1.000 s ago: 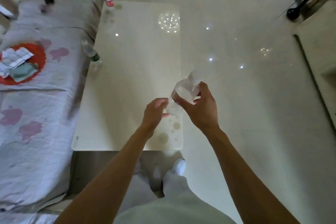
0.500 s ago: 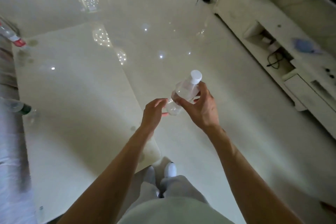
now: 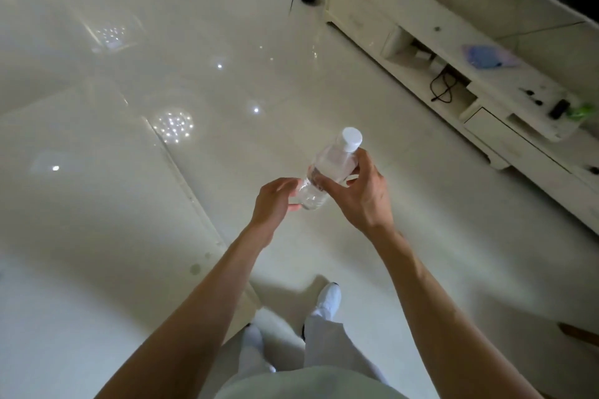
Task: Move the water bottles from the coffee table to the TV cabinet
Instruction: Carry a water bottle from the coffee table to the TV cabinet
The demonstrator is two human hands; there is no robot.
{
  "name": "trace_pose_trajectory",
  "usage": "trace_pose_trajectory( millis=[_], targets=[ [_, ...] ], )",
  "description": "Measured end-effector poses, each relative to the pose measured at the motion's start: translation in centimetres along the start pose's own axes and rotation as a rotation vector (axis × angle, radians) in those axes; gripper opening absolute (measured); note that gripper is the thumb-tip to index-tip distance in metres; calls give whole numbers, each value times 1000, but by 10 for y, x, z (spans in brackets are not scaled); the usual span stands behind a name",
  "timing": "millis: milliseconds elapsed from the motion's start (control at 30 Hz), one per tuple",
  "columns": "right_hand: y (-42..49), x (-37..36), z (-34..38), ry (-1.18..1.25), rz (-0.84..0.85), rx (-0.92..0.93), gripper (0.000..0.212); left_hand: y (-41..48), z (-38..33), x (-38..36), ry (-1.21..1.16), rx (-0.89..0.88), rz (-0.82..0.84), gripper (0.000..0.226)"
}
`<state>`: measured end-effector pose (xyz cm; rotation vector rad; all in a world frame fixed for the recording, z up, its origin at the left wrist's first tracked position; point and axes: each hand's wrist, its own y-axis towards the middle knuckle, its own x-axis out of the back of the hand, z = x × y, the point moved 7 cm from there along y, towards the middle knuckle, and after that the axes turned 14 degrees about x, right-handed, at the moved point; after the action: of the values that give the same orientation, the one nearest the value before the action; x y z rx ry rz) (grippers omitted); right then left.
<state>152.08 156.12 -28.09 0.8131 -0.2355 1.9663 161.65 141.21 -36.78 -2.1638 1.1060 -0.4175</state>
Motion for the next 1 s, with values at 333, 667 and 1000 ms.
trace_pose_trajectory(
  millis=[333, 667, 1000],
  targets=[
    [97, 81, -62, 20, 27, 39, 68, 45, -59, -111, 0, -15, -19, 29],
    [183, 85, -76, 43, 32, 61, 69, 102, -127, -125, -33, -59, -68, 19],
    [337, 64, -84, 16, -15, 53, 72, 231, -236, -134, -52, -95, 6, 15]
  ],
)
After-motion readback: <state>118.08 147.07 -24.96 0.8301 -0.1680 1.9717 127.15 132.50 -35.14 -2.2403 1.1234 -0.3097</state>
